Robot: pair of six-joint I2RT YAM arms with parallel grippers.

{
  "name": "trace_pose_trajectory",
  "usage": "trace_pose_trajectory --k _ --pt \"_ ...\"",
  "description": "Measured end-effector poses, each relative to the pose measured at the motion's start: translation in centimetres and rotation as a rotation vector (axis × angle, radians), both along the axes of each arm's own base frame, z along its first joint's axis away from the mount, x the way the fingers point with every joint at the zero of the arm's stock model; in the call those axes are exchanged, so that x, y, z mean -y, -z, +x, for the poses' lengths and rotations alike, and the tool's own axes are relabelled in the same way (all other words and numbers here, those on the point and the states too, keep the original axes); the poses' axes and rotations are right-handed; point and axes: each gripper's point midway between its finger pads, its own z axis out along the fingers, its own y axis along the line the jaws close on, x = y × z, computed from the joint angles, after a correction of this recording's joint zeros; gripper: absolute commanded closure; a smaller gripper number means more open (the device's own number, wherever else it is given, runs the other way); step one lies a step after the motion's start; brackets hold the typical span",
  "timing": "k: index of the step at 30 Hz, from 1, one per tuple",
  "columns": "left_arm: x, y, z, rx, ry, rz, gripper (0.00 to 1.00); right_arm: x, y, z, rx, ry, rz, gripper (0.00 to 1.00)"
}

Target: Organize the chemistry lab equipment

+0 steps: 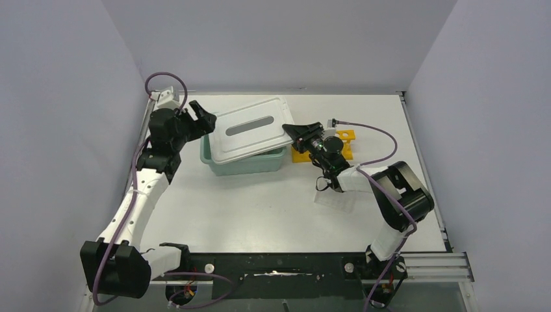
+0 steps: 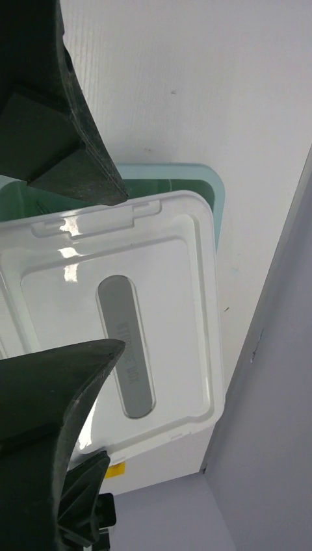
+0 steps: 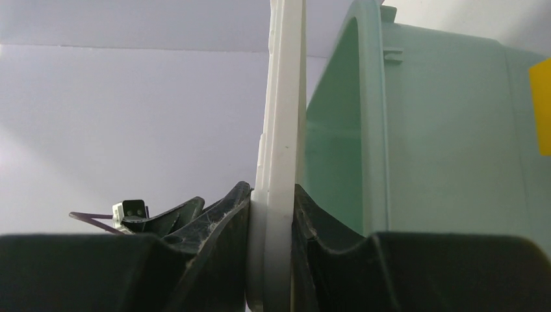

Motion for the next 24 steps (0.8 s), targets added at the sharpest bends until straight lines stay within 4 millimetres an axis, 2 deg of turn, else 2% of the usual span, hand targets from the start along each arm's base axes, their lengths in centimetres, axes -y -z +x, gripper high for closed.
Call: trace_pose_trajectory --k 3,8,12,20,24 --pt "1.1 0.7 0.2 -0.021 0.03 0.01 0.24 -0.7 -0.1 0.1 0.003 -0.01 0.002 0.99" --pt "2.2 3.0 1.0 -0.089 0.06 0.033 0.24 -1.6 0.2 0.4 0.004 -0.017 0.005 0.96" --pt "2.5 3.3 1.0 -0.098 0.066 0.034 0.24 -1.8 0.7 0.5 0.0 -0.018 0.016 0.92" --pt "2.9 3.9 1.2 -0.111 0.074 0.036 0.24 -2.2 1.2 0.8 -0.005 -0.023 0.02 0.6" --pt "3.3 4.7 1.3 -0.132 0.085 0.037 0.24 -2.5 1.5 0.7 0.002 -0.031 -0.014 0.53"
